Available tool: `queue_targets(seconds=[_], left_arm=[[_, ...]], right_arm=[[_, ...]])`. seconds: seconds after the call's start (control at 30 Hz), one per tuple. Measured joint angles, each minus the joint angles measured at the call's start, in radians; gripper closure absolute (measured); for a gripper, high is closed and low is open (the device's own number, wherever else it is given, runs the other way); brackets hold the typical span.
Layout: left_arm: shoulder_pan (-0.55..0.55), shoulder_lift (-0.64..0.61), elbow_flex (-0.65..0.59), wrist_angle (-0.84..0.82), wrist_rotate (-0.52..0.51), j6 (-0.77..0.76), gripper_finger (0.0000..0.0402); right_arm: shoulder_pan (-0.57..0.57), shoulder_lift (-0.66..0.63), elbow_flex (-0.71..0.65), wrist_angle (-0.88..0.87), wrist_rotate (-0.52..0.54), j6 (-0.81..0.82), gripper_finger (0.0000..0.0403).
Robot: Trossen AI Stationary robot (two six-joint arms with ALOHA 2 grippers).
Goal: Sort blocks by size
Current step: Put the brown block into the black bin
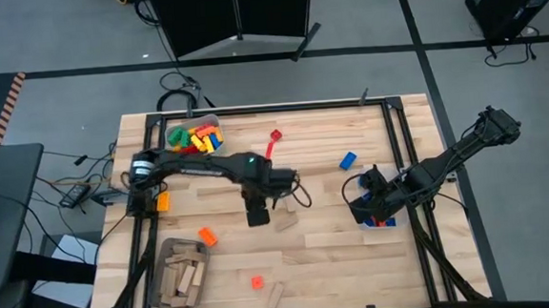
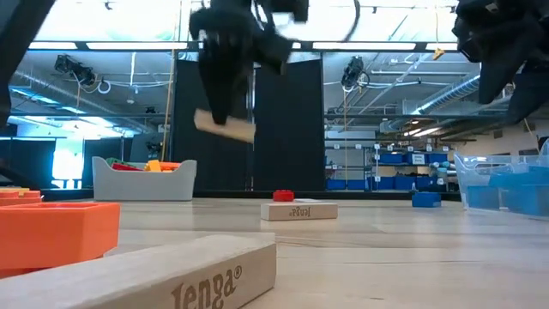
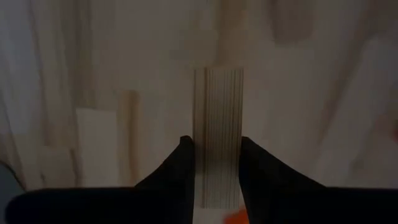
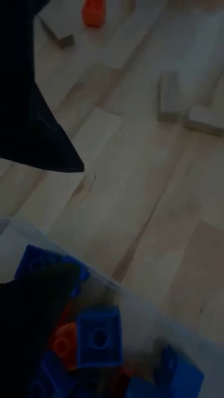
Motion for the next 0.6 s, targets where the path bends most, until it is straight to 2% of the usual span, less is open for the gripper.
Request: queue_targets(seconds=[0.23, 0.4, 0.6], left_arm=[[-0.173, -0.176, -0.059, -0.013, -0.148, -0.368, 0.0308], [-0.342, -0.288, -0.110, -0.059, -0.254, -0.756, 0.0308], [-0.570, -0.349, -0.179, -0.178, -0.267, -1.248, 0.0308]], right_arm=[[0.000, 0.000, 0.000, 0.057, 0.000, -0.107, 0.0143], [0.000, 0.000, 0.000, 0.106, -0.001, -0.188, 0.0146], [-0.003, 0.000, 0.000, 0.190, 0.000, -0.290, 0.0145]])
